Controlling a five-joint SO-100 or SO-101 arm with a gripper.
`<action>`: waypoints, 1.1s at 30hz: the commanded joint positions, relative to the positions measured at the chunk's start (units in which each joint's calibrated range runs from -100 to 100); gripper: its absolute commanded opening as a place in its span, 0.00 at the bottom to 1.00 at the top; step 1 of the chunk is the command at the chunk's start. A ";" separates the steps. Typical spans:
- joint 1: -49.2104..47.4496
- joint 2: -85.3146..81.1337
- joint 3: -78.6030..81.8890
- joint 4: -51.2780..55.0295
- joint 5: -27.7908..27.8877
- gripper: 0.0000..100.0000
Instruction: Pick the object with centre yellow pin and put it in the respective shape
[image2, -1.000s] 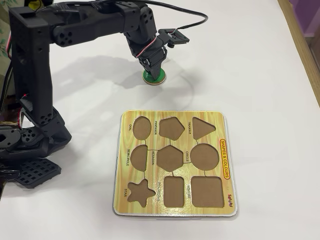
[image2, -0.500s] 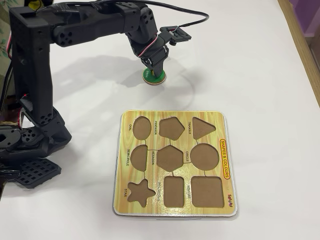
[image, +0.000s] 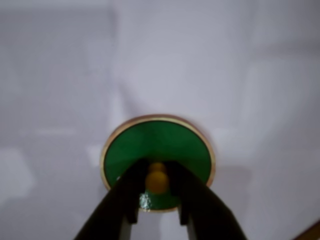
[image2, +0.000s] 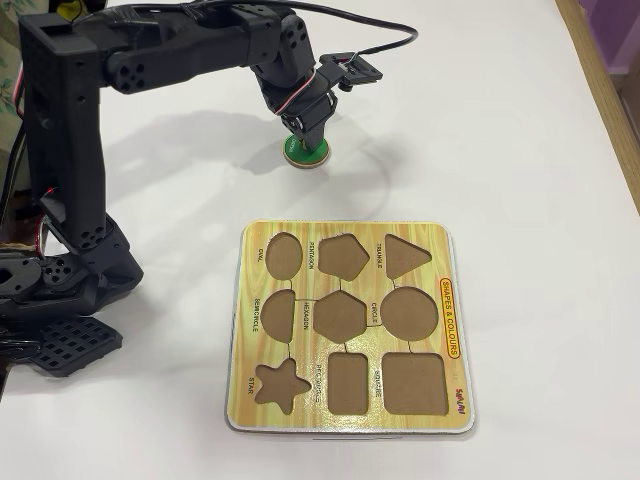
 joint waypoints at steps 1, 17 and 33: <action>1.91 -4.02 -0.63 0.26 0.30 0.02; 18.90 -14.98 -1.35 13.05 0.98 0.02; 35.60 -16.82 -1.44 13.48 27.92 0.02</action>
